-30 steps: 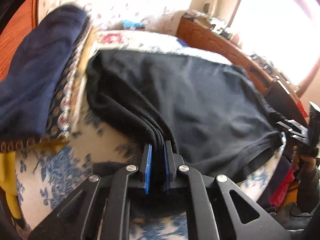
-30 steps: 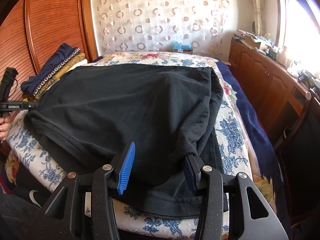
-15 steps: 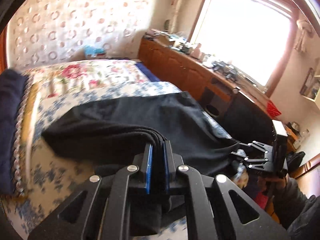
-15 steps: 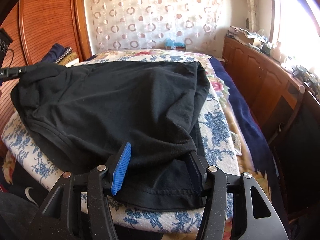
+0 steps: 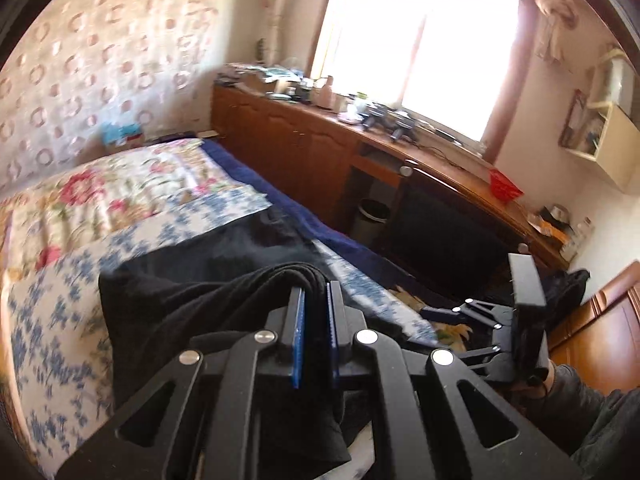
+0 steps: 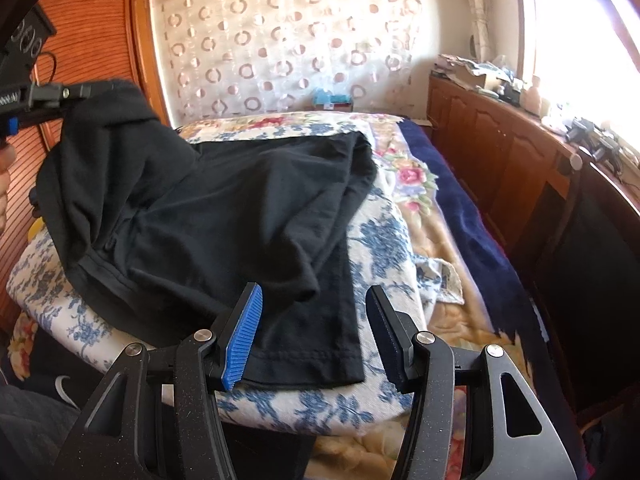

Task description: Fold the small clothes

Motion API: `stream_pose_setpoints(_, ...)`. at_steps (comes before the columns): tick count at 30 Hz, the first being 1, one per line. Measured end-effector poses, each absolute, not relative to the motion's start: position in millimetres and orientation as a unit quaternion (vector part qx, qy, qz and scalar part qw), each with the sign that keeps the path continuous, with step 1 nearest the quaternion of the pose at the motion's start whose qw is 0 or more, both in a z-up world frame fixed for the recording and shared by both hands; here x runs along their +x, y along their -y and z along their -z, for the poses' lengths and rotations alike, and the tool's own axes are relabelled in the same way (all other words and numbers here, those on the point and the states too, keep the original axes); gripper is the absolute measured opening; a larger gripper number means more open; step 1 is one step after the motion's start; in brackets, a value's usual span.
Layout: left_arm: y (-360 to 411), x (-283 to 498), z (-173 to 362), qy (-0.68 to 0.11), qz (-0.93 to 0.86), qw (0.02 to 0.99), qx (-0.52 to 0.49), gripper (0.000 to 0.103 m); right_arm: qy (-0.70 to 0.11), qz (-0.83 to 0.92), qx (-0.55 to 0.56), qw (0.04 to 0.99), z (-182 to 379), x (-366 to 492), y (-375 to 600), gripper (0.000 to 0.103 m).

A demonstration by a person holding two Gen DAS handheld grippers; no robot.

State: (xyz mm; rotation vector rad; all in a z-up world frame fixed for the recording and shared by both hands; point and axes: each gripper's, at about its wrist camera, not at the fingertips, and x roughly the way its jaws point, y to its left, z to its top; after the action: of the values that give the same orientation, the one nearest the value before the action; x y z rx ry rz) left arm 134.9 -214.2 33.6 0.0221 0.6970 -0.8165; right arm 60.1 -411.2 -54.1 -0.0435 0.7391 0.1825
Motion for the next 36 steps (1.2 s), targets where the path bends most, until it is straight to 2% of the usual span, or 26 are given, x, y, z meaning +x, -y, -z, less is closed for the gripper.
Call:
stream_pose_setpoints(4,250.5,138.2,-32.6,-0.348,0.404,0.845,0.039,0.007,-0.360,-0.086,-0.017,0.929,51.6,56.5,417.3,0.055)
stream_pose_setpoints(7,262.3,136.8,-17.6,-0.365,0.407,0.835,0.068,0.011,-0.358,-0.082,-0.018,0.930,51.2,55.1,420.2,0.055)
stream_pose_setpoints(9,262.5,132.5,-14.1,-0.370,0.404,0.833,0.075,0.020,-0.358,-0.080,-0.020,0.930,52.3,54.9,421.7,0.055)
stream_pose_setpoints(12,254.1,123.8,-19.2,-0.366,0.390,0.841,0.080,0.023,-0.359,-0.076,-0.017,0.930,53.4,57.0,422.1,0.055)
stream_pose_setpoints(20,208.7,111.2,-35.1,-0.339,0.357,0.868,0.059,0.024,-0.342,-0.063,-0.027,0.937,39.6,60.3,420.1,0.055)
stream_pose_setpoints(36,84.3,91.5,4.2,-0.346,0.225,0.911,0.008,0.024,-0.325,-0.140,-0.067,0.933,24.3,104.7,342.5,0.055)
